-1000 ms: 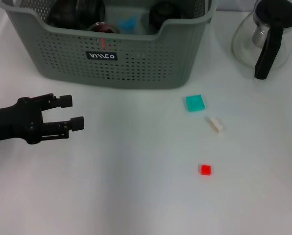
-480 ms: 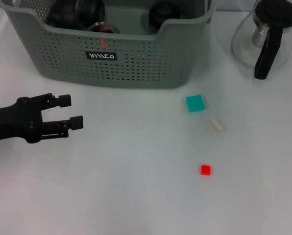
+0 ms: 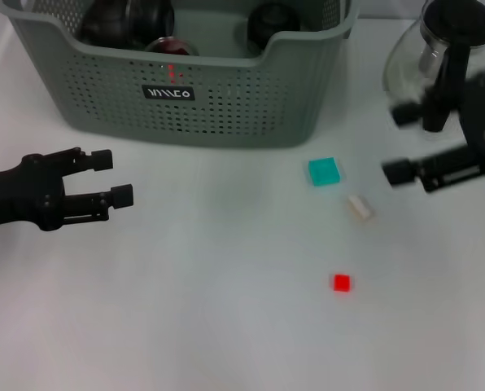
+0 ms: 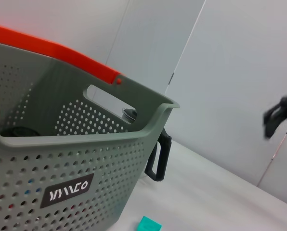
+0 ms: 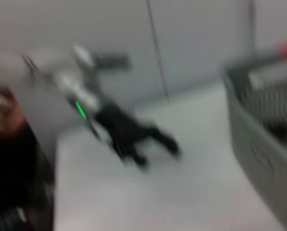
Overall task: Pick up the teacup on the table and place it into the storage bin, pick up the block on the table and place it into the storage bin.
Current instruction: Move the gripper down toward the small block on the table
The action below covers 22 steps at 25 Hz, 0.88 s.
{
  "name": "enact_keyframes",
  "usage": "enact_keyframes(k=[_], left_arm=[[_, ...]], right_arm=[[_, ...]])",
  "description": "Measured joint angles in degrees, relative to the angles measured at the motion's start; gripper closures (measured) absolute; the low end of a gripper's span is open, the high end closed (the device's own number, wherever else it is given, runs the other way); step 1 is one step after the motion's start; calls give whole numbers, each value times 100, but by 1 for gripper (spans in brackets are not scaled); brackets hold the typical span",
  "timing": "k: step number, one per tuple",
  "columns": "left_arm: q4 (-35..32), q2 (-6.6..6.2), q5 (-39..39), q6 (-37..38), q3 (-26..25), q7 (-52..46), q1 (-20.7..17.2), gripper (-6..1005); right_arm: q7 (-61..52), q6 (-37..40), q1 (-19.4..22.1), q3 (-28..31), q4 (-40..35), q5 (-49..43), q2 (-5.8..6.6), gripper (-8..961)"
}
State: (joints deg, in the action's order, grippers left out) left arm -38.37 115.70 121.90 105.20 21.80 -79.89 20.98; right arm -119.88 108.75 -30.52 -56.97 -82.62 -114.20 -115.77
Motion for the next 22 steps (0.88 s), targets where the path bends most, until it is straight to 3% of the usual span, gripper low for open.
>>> enact_keyframes(k=[2,5,8,11,14,22], left_arm=[[8,-4,0,1,-2,0,14,139],[14,-4,0,1,-1,-26,44,139],[14,-4,0,1,-1,-56,53,139],[14,5,0,1,1,-59,46,139],[14,16,0,0,0,-61,31,139],[14,22,0,-1,0,-62,21,139]], right_arm=[[-75,174,-92,3,-228,-684,-120,62],[-65,360,-355,-78,-263,-1277,-177,66],[-94,347,-637,-178,-153,-1789,-243,172],[-99,306,-938,-360,30,-2509,-394,242],[-209,12,-1098,-982,293,-2930,-464,242],[-543,-933,-1332,-2573,736,-3294,-451,243]])
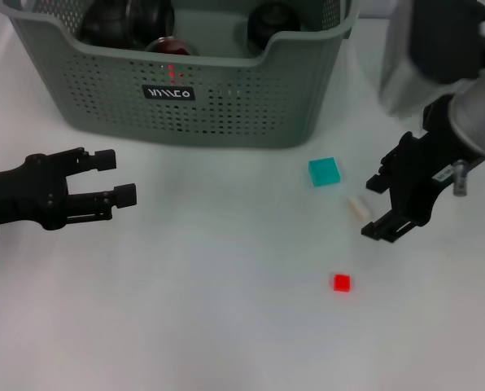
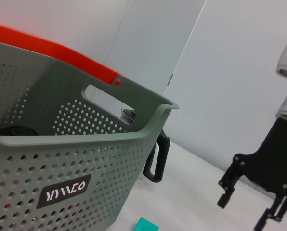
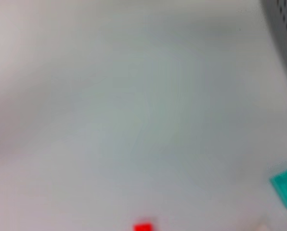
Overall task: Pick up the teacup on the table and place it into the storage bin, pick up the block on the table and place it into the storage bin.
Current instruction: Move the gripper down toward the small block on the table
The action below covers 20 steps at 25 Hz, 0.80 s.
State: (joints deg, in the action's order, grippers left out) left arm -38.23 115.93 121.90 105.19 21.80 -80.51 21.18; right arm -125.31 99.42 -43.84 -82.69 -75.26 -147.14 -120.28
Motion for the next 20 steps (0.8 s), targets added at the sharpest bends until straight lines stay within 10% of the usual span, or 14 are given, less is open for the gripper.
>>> enact_keyframes(k=[20], left_arm=[[0,39,0,-110,-1,0,-8,139]], right_arm=[[-157,-1814,-855,-614,2257,-24,-38,242]])
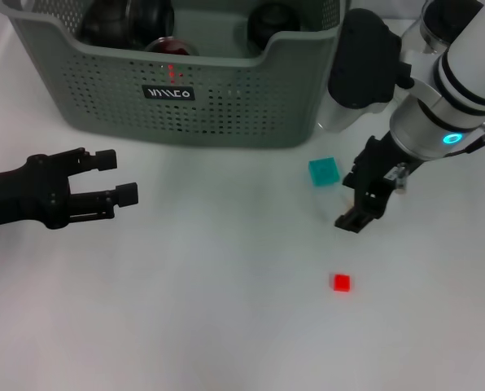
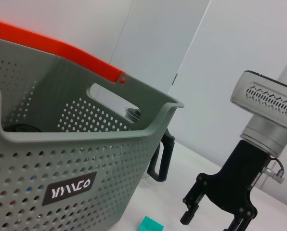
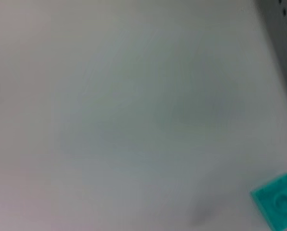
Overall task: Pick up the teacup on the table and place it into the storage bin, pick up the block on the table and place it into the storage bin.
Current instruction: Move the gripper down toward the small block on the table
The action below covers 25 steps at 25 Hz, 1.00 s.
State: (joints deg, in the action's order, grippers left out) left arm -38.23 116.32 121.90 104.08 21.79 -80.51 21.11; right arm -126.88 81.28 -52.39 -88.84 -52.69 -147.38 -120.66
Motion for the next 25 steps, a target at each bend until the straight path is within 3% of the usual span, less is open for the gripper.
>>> enact_keyframes(k=[9,25], left_arm=[[60,-1,0,-37,0,-8,15,139],[141,5,47,-90,0,-3,-13,139]], right_arm=[[-282,-371,-219,70,703,143,6,242],[-344,-879,-244,48,1150,405,-9,242]])
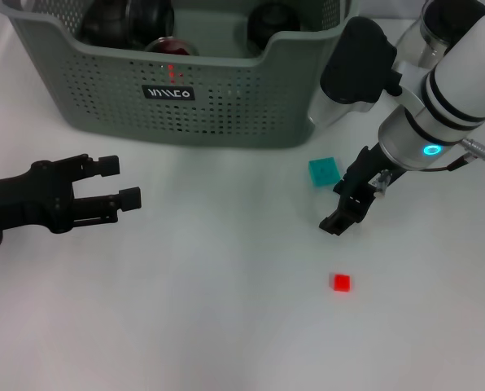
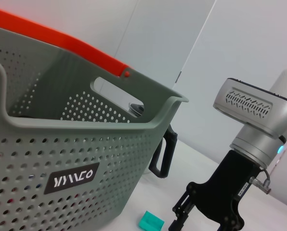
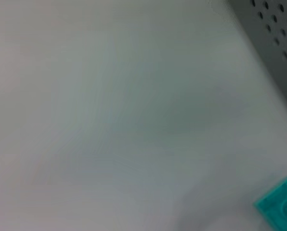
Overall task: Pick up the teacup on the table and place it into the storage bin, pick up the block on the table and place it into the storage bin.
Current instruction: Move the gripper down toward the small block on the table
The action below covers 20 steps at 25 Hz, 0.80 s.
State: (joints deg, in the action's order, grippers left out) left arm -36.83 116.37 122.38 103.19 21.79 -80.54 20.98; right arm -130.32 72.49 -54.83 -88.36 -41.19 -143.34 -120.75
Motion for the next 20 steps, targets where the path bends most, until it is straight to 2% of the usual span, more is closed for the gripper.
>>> enact_keyframes(k=[11,20], left_arm=[[0,2,6,-1,0,-4,-16,139],[0,9,3,0,1,-6,-15,139]], right_arm=[[-55,302,105,90,-22,-8,62,242],[-61,464,170,358,-187,-402,69,243]])
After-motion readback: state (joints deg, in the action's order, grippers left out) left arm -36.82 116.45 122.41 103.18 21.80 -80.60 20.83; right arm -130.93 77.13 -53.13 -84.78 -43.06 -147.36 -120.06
